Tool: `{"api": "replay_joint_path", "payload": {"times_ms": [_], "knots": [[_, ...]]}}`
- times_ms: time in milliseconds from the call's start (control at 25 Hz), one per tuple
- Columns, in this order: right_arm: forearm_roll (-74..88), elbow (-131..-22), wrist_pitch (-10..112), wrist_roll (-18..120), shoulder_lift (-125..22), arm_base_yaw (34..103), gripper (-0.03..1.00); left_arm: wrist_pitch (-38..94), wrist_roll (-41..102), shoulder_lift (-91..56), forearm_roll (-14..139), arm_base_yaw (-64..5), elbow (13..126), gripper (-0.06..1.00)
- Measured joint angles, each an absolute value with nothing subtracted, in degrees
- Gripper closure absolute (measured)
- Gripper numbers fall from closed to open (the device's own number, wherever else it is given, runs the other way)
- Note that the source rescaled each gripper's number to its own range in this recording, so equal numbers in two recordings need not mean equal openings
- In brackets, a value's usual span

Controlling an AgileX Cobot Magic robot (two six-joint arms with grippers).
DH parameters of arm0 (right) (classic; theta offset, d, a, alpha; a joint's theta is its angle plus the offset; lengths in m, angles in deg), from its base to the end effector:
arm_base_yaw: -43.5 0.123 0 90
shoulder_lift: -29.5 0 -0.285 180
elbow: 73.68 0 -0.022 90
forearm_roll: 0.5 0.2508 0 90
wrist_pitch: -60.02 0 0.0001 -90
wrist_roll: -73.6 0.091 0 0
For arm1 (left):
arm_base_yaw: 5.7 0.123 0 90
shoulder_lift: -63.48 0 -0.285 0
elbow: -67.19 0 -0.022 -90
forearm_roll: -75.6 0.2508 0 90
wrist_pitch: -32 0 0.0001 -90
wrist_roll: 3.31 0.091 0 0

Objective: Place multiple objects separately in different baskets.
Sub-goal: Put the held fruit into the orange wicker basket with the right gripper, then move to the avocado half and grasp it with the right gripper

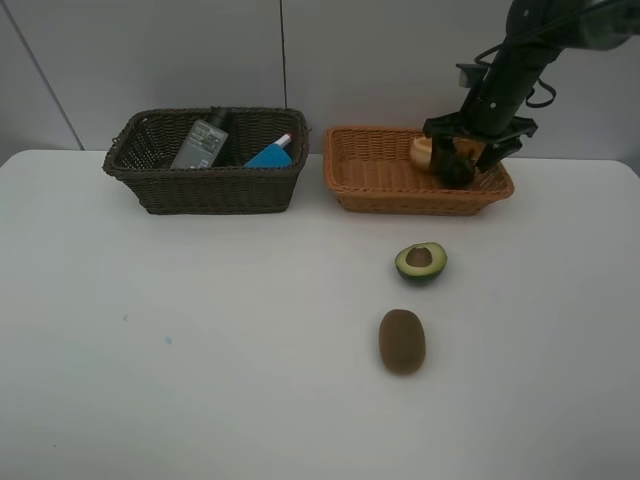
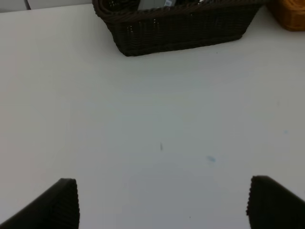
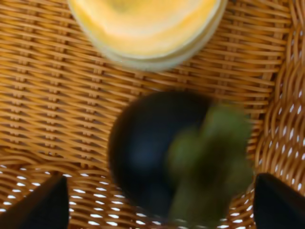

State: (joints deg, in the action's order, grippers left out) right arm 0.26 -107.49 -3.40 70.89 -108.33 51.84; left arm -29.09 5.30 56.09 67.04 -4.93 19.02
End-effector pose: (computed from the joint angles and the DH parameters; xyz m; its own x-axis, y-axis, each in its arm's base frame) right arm 0.4744 0.0706 0.1861 -0.9588 -0.1823 -0.2178 -0.1874 0.9823 0.0026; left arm -0.0073 -0.0120 0.2795 -0.4349 0.0711 -0.8977 0.1375 0.9904 0.0118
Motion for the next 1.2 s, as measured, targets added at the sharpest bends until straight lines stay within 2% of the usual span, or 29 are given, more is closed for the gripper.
{"api": "replay_joint_path", "payload": {"times_ms": [400, 800, 1040, 1200], "knots": [[2.8, -106.7, -9.2, 72.2, -100.5, 52.0, 0.01, -29.1, 5.3, 56.1, 67.0, -4.9, 19.0, 0.08], [2.3, -82.5, -8.9, 73.6, -88.1, 61.9, 0.01, -29.1, 5.3, 56.1, 67.0, -4.9, 19.0, 0.08], [2.3, -72.6, -0.7, 73.6, -87.6, 67.2, 0.01, -29.1, 5.3, 56.1, 67.0, -4.9, 19.0, 0.08], [2.3, -69.1, 5.0, 73.6, -87.6, 68.4, 0.01, -29.1, 5.3, 56.1, 67.0, -4.9, 19.0, 0.08]]}}
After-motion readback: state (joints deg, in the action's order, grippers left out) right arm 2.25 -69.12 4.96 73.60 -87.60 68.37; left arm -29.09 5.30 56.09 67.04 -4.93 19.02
